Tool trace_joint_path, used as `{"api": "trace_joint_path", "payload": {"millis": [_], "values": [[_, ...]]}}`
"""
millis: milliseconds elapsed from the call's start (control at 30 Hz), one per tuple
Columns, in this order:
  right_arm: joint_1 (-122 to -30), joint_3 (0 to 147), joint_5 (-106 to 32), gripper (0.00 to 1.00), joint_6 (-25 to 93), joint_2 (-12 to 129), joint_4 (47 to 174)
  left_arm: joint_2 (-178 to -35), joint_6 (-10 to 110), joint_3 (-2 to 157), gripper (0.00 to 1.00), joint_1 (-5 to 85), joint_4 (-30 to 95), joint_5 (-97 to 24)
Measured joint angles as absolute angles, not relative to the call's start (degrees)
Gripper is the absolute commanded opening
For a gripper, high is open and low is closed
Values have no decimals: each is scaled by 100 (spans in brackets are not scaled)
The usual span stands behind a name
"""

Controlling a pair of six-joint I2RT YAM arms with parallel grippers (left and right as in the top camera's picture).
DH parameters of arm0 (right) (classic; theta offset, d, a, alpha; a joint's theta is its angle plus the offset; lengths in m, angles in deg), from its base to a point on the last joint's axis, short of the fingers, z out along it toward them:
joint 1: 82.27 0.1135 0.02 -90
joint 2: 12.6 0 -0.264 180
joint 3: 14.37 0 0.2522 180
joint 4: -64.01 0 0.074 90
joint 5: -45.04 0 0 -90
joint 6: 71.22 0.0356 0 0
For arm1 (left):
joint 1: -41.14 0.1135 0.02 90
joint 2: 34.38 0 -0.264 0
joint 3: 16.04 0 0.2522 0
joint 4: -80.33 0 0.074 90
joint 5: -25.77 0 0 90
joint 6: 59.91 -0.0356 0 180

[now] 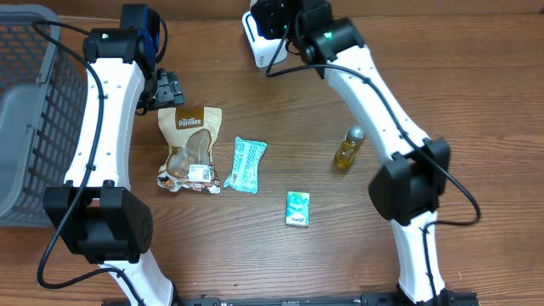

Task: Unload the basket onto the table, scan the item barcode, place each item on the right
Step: 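Carry the jar with the right gripper up to the white scanner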

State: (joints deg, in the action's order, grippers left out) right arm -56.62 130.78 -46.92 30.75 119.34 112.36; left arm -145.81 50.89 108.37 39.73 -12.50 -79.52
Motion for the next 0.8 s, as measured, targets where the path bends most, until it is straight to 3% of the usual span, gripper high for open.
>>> {"api": "trace_joint_path", "payload": {"millis": [500, 800], "values": [[-5673, 13074, -5046, 53, 3073, 13696, 8189, -14581, 5089, 10839, 99, 3973, -1250, -7954], [-5679, 13074, -5055, 49, 3079, 13726, 7711, -14581, 5089, 10839, 100, 3973, -1250, -7954]]}}
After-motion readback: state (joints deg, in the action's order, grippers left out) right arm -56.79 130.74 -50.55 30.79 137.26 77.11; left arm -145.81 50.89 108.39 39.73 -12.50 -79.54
